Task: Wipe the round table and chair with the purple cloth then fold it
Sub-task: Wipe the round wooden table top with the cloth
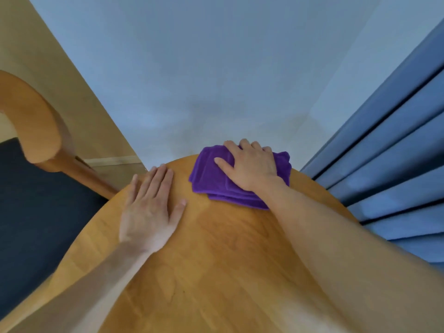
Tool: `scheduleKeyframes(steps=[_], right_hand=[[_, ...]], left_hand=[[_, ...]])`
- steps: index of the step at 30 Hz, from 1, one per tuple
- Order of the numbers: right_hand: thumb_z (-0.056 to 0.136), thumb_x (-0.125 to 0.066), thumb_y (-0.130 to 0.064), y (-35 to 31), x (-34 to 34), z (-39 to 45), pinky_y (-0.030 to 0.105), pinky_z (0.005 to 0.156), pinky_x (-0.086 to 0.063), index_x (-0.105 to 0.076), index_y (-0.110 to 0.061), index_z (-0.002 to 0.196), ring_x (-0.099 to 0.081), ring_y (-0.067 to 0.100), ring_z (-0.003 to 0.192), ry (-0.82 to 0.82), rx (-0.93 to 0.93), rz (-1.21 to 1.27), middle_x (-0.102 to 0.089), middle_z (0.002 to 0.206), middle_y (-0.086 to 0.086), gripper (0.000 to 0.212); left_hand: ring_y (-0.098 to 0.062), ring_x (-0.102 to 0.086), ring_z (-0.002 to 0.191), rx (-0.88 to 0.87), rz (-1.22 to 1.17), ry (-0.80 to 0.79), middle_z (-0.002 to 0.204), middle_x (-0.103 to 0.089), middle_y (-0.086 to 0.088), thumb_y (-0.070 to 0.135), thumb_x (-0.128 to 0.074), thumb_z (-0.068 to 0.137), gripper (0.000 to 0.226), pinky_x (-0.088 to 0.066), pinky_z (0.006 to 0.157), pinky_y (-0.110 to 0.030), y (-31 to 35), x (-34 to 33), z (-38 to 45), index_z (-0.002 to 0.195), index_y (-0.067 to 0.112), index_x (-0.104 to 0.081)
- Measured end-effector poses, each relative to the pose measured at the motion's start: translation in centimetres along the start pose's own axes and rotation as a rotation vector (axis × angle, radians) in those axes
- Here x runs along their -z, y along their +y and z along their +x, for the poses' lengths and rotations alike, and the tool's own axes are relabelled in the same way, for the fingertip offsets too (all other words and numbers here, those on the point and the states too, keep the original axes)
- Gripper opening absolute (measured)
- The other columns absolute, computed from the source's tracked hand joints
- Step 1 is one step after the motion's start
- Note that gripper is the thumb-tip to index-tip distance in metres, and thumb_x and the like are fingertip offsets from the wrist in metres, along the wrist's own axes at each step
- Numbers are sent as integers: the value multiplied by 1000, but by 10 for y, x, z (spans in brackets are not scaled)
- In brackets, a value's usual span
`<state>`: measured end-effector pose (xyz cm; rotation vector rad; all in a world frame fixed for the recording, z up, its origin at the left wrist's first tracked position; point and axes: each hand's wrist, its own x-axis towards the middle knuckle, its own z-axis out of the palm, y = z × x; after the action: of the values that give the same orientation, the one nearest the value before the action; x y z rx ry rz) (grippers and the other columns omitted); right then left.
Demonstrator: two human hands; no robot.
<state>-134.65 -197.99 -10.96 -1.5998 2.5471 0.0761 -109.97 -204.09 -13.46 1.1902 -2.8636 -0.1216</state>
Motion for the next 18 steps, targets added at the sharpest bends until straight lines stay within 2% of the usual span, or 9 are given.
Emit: scheduleKeyframes(steps=[2, 4, 7, 10, 15, 18], right_hand=[[92, -13, -72, 16, 4, 5, 46, 85, -43, -43, -28, 135, -59, 31, 104, 0, -14, 9, -61, 119, 7, 68], [92, -12, -73, 32, 5, 5, 41, 75, -41, -49, -26, 125, -61, 30, 93, -21, -72, 46, -64, 103, 4, 68], [91, -11, -76, 62, 3, -6, 38, 72, -39, -51, -27, 110, -57, 29, 85, -42, -177, 78, -59, 92, 3, 66], [89, -10, -77, 101, 1, -38, 37, 68, -40, -54, -25, 100, -50, 27, 79, -42, -322, 117, -62, 91, 6, 70], [94, -14, -72, 125, -4, -90, 37, 69, -40, -57, -27, 117, -62, 36, 98, -17, -484, 128, -67, 104, 14, 67], [95, -15, -69, 109, -3, -81, 37, 69, -43, -56, -25, 103, -61, 32, 86, 19, -486, 123, -67, 97, 10, 60]], left_hand=[[-20, -12, 154, -56, 44, -17, 166, -19, -1, 66, -19, 98, 71, -10, 125, -50, 4, 2, -2, 158, 29, -25], [-20, -11, 155, -73, 43, -51, 167, -17, 0, 71, -18, 97, 71, -11, 124, -51, 4, 3, -3, 158, 34, -23], [-20, -9, 155, -58, 45, -56, 167, -15, 1, 72, -16, 96, 71, -11, 124, -50, 1, 6, -3, 158, 37, -20], [-20, -8, 155, -63, 44, -43, 167, -14, 1, 72, -15, 97, 71, -10, 124, -50, 1, 4, -4, 158, 37, -18], [-23, -8, 155, -53, 34, -40, 167, -14, -2, 71, -12, 97, 72, -10, 124, -51, 0, 1, -4, 158, 34, -20], [-25, -11, 155, -61, 34, -32, 167, -17, -4, 69, -12, 97, 72, -11, 124, -54, -3, 0, -5, 158, 31, -23]])
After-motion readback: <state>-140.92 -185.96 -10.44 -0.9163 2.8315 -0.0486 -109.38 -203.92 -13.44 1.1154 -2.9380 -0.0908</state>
